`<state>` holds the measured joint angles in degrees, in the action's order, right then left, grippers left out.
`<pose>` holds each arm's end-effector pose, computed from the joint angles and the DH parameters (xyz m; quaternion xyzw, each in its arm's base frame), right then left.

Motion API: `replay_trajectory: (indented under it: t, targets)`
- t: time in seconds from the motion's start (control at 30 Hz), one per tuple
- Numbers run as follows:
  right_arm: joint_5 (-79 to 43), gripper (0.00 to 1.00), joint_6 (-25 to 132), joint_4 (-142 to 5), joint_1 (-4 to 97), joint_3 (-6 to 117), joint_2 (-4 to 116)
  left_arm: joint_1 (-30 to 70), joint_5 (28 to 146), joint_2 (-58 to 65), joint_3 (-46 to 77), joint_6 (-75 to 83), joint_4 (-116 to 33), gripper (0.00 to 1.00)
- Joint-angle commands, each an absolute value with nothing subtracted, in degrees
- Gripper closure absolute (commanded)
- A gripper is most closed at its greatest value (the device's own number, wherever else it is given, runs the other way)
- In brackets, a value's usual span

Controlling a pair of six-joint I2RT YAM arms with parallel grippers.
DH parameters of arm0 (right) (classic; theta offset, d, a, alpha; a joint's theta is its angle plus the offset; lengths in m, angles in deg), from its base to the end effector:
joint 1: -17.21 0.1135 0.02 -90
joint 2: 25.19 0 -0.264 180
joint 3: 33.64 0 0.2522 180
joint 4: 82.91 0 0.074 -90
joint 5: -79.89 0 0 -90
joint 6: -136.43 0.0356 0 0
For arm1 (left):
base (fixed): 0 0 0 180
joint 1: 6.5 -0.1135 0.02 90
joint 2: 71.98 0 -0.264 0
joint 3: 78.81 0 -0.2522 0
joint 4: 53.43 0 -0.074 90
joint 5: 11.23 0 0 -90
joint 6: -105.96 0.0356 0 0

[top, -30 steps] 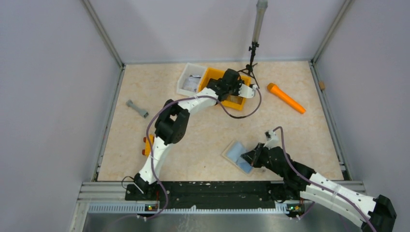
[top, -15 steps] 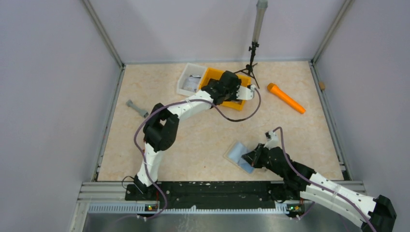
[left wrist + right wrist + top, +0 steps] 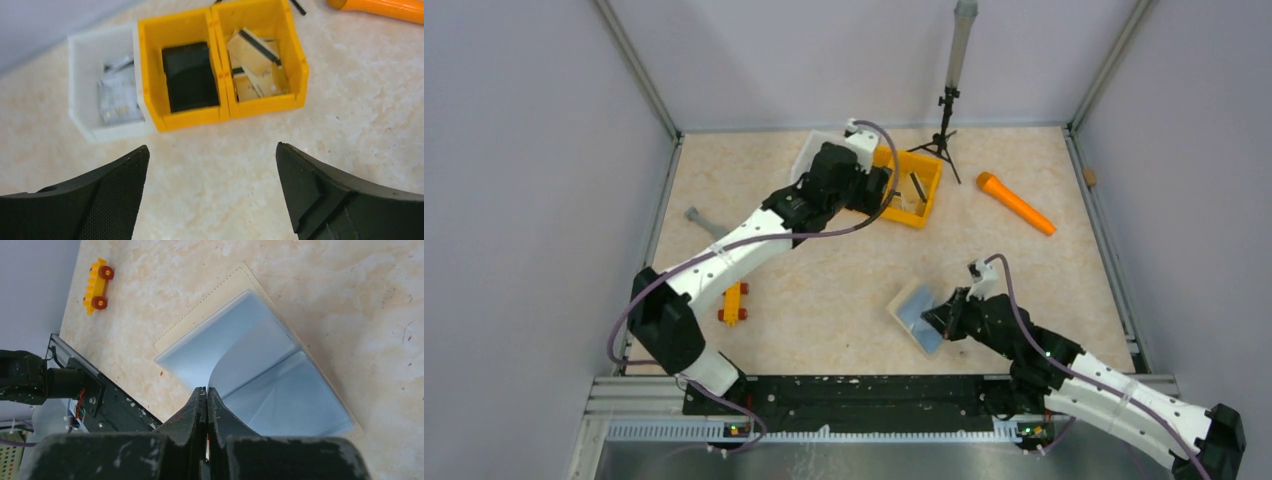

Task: Take the credit cards out of the card holder
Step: Close the card holder at the center of the board.

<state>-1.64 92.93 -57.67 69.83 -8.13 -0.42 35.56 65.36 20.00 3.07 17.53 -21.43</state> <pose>0.0842 0.1016 0.1821 -0.0049 0.8397 0.3703 0.3972 0.2859 -0.2468 0.3569 0.2552 0.8044 -0.0896 0.5290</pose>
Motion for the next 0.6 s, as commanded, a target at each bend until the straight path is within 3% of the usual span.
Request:
replay_trajectory:
  t: [0.0, 0.33, 0.57]
  targets:
    - [-4.13, 1.0, 88.7, -60.14, 69.38, -4.86, -0.28, 33.8, 66.41, 11.77, 17.49, -4.41, -25.69, 0.01]
    - [-6.59, 1.0, 89.45, -66.21, 69.36, -6.08, 2.93, 33.68, 102.35, 1.63, 43.52, -20.07, -49.41, 0.01]
    - [-9.42, 1.0, 91.19, -71.52, 69.34, -7.46, 6.18, 33.67, 110.71, 3.56, 55.02, -28.43, -65.89, 0.01]
